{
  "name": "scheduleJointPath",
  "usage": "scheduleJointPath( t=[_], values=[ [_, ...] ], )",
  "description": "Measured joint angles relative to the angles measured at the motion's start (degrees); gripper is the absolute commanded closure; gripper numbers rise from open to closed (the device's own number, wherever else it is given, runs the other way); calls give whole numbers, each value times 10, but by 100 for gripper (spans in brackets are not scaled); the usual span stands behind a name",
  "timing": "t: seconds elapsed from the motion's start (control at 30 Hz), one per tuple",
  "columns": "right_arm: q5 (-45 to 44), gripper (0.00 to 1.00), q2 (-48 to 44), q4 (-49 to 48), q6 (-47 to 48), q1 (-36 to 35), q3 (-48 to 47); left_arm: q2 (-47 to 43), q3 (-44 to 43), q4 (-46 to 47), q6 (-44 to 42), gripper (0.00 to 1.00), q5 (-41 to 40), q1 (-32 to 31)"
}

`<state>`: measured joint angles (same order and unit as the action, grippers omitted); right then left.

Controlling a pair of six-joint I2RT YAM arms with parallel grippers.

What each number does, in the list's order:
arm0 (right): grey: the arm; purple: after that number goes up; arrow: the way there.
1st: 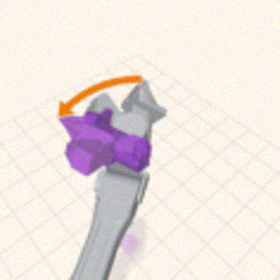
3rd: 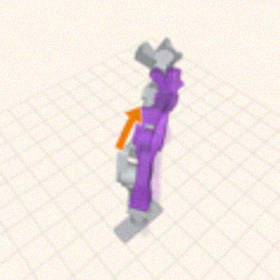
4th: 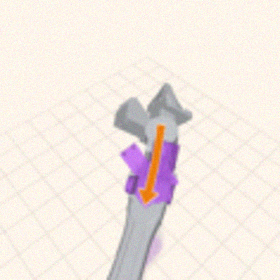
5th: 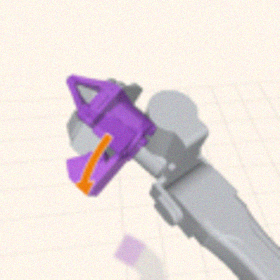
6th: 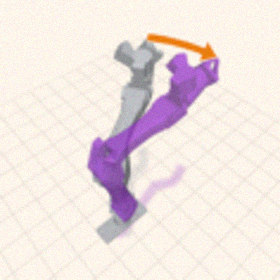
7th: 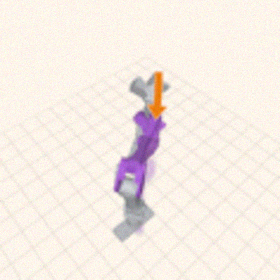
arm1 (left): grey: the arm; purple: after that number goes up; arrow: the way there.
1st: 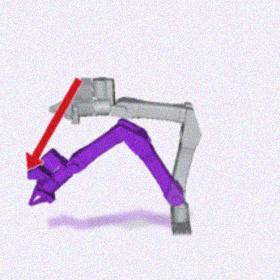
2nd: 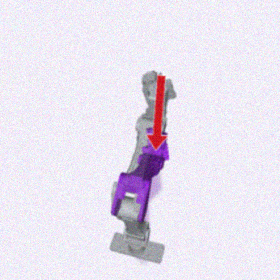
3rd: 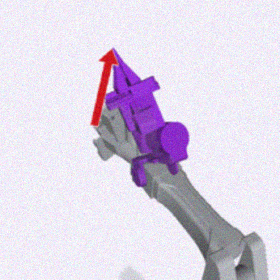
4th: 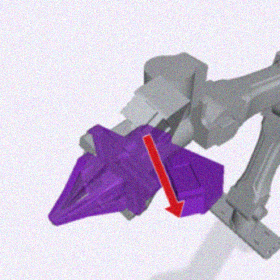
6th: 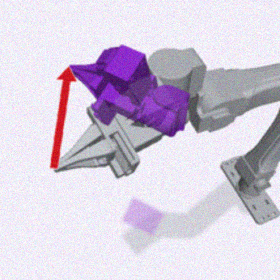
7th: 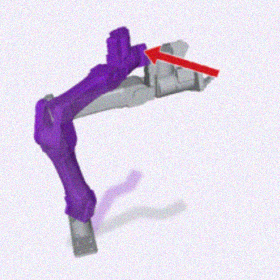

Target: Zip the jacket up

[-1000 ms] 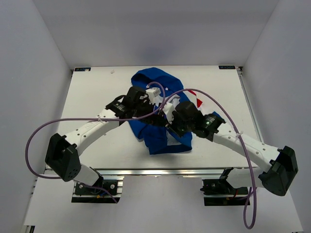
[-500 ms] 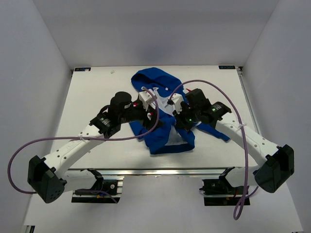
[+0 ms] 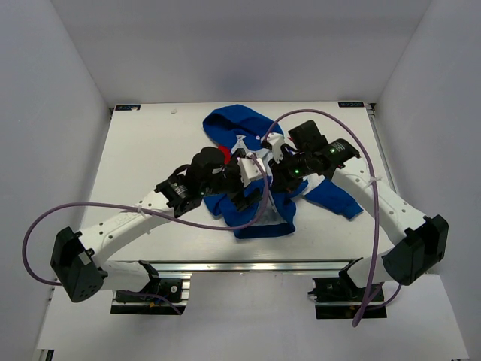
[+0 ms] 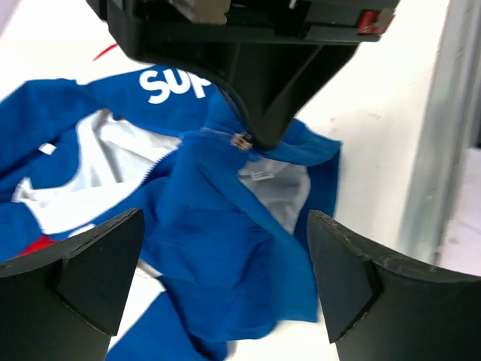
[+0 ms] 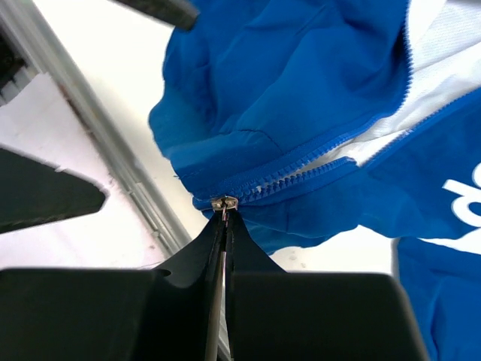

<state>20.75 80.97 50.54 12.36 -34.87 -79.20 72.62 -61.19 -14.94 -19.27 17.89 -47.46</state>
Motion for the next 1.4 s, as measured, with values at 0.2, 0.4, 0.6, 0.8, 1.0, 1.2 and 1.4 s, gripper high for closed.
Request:
scheduleJointPath(
  t=[0.2,0.4,0.6,0.8,1.0,1.2,1.4],
  values=[
    [19,100,1,19,0,0,-8,29,-23,-1,-55,2,-50,-15],
    [40,100,3,25,-3,3,-16,68,-40,-2,-91,3,-94,-41],
    [53,100,12,25,-7,8,-17,70,-40,6,-111,19,-116,-60],
    [61,100,16,25,-12,12,-17,70,-40,16,-125,30,-112,-63],
    [72,100,16,29,-14,18,-21,70,-40,4,-170,37,-67,-63],
    [83,100,21,37,-14,19,-26,69,-38,-2,-214,42,-34,-63],
    [90,100,26,38,-15,19,-34,68,-37,-14,-248,59,-29,-64]
  ],
)
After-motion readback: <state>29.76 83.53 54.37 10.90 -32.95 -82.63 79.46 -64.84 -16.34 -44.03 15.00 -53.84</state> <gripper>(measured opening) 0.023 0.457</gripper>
